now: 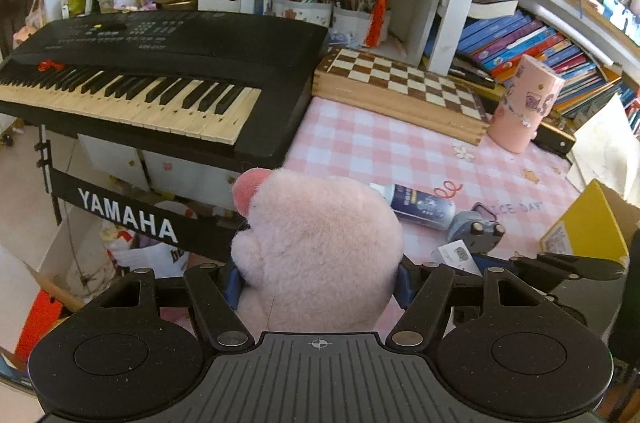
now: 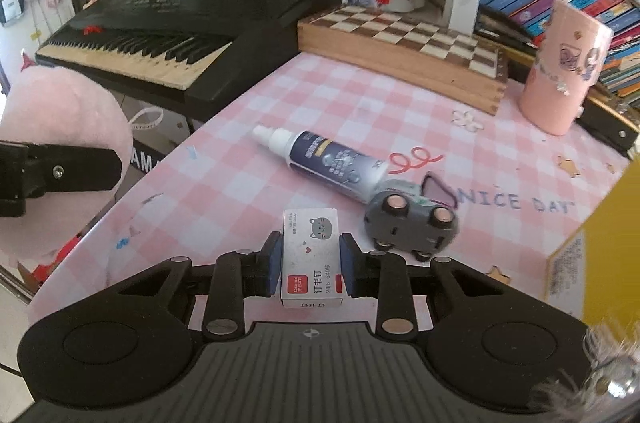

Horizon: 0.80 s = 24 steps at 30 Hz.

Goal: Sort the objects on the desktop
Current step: 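Grasp and lift the pink pig with the left tool while the right tool lifts the white box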

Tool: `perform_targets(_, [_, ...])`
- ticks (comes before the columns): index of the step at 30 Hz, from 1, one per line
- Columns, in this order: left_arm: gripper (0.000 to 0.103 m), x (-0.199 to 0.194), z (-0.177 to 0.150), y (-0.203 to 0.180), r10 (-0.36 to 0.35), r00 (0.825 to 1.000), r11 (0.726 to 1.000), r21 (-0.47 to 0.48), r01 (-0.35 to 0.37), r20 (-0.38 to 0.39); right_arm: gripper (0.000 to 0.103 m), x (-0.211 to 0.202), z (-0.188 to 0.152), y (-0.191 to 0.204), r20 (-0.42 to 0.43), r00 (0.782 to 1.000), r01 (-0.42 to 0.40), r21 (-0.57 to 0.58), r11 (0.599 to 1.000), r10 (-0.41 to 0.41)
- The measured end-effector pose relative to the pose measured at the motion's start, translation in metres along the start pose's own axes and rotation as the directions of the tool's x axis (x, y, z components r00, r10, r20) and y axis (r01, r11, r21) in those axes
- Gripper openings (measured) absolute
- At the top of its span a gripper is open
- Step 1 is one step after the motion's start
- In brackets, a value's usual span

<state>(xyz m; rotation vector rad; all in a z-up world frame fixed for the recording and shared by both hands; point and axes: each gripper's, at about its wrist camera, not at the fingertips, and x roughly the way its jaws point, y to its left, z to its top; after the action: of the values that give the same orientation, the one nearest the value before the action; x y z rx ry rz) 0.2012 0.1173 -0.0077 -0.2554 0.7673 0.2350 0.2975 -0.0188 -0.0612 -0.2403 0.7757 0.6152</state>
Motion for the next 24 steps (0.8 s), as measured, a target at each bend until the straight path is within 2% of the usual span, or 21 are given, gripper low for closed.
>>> perform_targets(13, [0.068, -0.037, -0.010, -0.007, -0.090, 0.995, 0.994, 0.061, 0.087, 0.044, 0.028, -0.072, -0.010, -0.010, 0.070, 0.996, 0.053, 0.091, 0.994, -0.060])
perform_targets(24, [0.068, -0.065, -0.032, -0.013, -0.139, 0.988, 0.979, 0.159, 0.128, 0.064, 0.028, -0.108, -0.036, 0.009, 0.058, 0.993, 0.095, 0.131, 0.987, -0.103])
